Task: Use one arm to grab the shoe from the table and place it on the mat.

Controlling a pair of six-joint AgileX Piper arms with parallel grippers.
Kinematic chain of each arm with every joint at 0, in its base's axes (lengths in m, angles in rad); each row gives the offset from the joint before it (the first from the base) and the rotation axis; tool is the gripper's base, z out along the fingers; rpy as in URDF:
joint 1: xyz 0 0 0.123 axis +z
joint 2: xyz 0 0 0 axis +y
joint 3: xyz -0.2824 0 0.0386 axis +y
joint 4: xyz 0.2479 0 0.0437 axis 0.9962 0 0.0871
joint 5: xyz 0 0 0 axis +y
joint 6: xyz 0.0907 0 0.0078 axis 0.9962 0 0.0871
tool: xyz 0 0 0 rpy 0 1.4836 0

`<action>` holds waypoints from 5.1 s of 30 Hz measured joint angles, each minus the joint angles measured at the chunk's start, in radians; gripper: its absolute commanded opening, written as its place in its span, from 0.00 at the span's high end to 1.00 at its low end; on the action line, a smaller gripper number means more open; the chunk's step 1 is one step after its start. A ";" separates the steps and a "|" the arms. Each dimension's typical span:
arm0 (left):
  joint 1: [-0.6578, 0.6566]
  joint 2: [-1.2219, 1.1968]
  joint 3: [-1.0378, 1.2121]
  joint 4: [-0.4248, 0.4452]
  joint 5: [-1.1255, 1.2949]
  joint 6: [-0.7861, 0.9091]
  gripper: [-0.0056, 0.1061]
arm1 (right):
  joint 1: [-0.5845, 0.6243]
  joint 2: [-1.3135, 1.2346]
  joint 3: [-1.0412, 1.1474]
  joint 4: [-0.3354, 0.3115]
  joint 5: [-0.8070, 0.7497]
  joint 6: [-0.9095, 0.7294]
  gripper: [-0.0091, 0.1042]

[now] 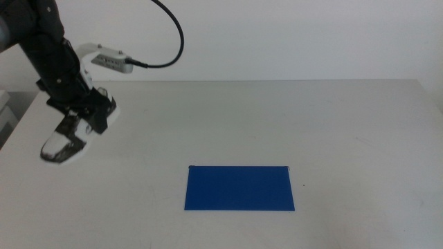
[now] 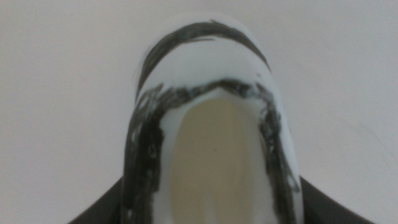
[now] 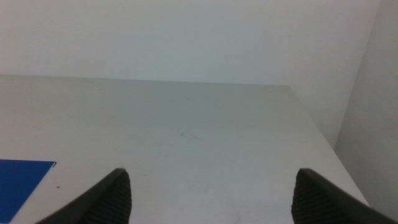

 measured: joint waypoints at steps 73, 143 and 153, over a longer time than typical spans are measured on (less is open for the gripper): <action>-0.648 0.147 -0.189 -0.088 0.006 0.668 0.85 | 0.000 0.000 0.000 0.000 0.000 0.000 0.33; -0.648 0.012 -0.202 -0.013 0.007 0.328 0.11 | 0.000 0.000 0.000 0.000 0.000 0.000 0.33; -0.572 -0.239 -0.202 0.050 0.028 0.064 0.11 | 0.000 0.000 0.000 0.000 0.000 0.000 0.33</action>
